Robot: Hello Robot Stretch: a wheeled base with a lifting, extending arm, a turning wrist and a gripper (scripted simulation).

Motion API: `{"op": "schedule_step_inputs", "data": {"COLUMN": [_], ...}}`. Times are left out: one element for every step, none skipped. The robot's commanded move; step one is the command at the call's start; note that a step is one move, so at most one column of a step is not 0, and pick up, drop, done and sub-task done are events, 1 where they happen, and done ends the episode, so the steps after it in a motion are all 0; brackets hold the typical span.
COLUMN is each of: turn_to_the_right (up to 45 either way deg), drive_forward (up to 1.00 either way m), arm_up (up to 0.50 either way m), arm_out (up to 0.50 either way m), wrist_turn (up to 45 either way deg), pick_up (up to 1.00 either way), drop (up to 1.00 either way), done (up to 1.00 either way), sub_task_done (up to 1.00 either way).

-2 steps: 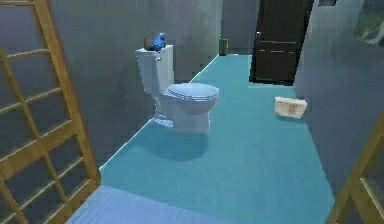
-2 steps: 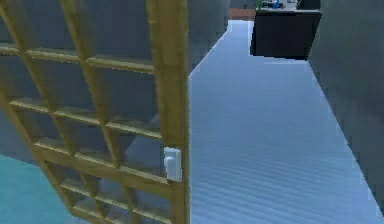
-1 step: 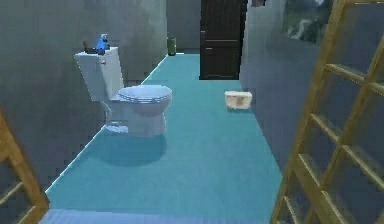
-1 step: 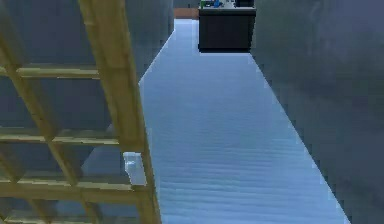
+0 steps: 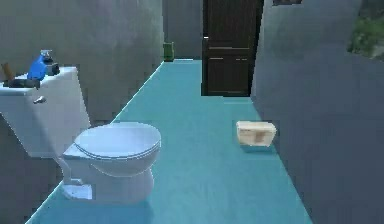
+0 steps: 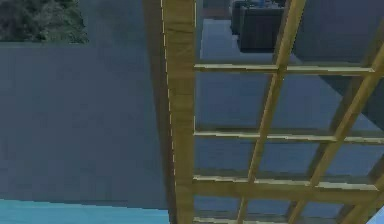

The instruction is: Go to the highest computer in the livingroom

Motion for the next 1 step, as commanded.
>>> {"op": "schedule_step_inputs", "data": {"turn_to_the_right": [0.0], "drive_forward": [1.00], "arm_up": [0.00], "arm_out": [0.00], "wrist_turn": [0.0], "pick_up": [0.00], "drop": [0.00], "done": [0.00], "sub_task_done": [0.00]}}
